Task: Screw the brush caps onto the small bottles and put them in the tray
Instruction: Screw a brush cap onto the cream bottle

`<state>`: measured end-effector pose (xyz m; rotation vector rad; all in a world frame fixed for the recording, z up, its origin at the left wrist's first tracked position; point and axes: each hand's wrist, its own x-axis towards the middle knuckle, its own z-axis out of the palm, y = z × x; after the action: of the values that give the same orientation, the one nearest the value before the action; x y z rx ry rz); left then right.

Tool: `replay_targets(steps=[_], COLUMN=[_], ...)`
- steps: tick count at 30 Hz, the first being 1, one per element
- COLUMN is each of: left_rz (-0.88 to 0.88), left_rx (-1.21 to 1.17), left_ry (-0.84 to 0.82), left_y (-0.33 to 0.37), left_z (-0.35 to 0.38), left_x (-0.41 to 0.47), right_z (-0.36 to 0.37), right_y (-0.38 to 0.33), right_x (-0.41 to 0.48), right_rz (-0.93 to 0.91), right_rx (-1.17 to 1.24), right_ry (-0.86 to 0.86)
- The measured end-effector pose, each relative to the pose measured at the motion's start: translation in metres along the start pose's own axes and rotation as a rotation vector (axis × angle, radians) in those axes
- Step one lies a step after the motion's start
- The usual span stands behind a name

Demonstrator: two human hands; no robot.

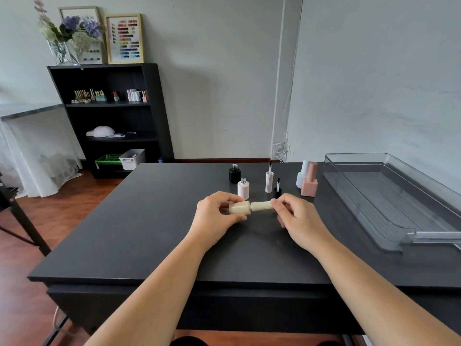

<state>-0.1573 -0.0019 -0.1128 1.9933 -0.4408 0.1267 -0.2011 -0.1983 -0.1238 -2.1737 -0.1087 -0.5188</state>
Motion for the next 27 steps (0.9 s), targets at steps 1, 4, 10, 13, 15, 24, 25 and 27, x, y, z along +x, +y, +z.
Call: replay_targets(steps=[1, 4, 10, 13, 15, 24, 25, 27], left_rz=[0.001, -0.001, -0.018, -0.011, -0.007, -0.006, -0.003, 0.000], left_rx=[-0.001, 0.000, -0.024, -0.028, -0.033, -0.027, -0.022, -0.027], left_ry=[-0.002, -0.005, 0.000, -0.004, 0.003, 0.009, 0.006, 0.009], left_y=[0.0004, 0.0017, 0.0018, 0.0019, 0.0012, 0.0014, 0.0014, 0.0012], left_z=[0.0003, 0.0014, -0.0001, 0.0000, 0.0003, 0.0003, 0.0002, 0.0003], left_x=[-0.0004, -0.0015, -0.0013, -0.0010, -0.0013, -0.0016, -0.0020, -0.0027], right_z=[0.0000, -0.0009, -0.0028, -0.0020, -0.0016, -0.0026, -0.0025, -0.0020], right_y=[0.0003, 0.0000, -0.0011, -0.0018, -0.0026, -0.0018, -0.0020, -0.0023], right_x=[0.0004, -0.0016, -0.0039, -0.0014, -0.0017, -0.0027, -0.0025, -0.0030], right_rz=[0.017, 0.028, -0.061, 0.006, 0.025, 0.034, 0.057, 0.062], right_rx=[-0.012, 0.050, 0.046, -0.018, 0.004, -0.023, -0.032, 0.023], right_ry=[0.023, 0.016, 0.009, 0.036, 0.046, 0.006, 0.014, 0.022])
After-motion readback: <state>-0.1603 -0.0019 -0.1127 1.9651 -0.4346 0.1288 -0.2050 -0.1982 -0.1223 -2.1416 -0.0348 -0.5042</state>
